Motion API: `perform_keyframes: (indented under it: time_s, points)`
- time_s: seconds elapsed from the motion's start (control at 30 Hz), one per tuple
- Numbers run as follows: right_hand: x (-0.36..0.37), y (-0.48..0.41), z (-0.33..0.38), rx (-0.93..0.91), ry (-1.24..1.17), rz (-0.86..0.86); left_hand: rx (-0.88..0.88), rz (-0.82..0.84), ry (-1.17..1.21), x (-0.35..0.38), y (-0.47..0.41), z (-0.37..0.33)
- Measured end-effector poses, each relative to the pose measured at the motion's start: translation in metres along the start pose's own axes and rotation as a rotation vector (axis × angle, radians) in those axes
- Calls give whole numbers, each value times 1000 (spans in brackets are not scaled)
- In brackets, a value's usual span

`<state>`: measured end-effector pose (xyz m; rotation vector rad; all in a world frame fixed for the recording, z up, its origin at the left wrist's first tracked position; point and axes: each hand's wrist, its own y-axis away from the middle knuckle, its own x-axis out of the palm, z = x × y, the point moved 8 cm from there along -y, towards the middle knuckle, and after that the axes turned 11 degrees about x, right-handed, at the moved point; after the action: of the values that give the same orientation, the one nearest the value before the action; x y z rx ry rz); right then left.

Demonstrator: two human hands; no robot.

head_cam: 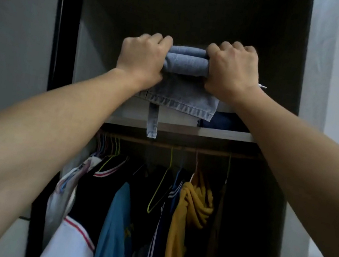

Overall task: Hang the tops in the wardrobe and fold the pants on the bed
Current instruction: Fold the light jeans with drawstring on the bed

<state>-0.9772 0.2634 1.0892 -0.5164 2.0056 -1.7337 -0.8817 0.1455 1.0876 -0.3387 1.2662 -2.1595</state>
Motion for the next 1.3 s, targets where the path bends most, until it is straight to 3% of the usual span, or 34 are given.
perform_keyframes:
  time_s: [0.17,0.43,0.63,0.83,0.93,1.03,1.1,1.3]
  points:
    - [76,-27,-5,-20,25,-50,-6,-46,-30,79,-27,5]
    - [209,-51,20,-57,49,62,2,-8,-46,218,-35,30]
    - [290,-78,49,-86,105,164,68,-15,53,316,-46,61]
    - [354,-94,69,-135,256,154,46,-22,141,395,-51,76]
    - [389,-74,72,-171,305,300,81,159,257,437,-38,63]
    - [448,-21,63,-163,264,893,194,688,529,498,2,24]
    - [466,1,56,-112,190,1142,209,939,759,514,25,5]
    - [469,-3,45,61,-18,1271,142,1045,879,511,24,11]
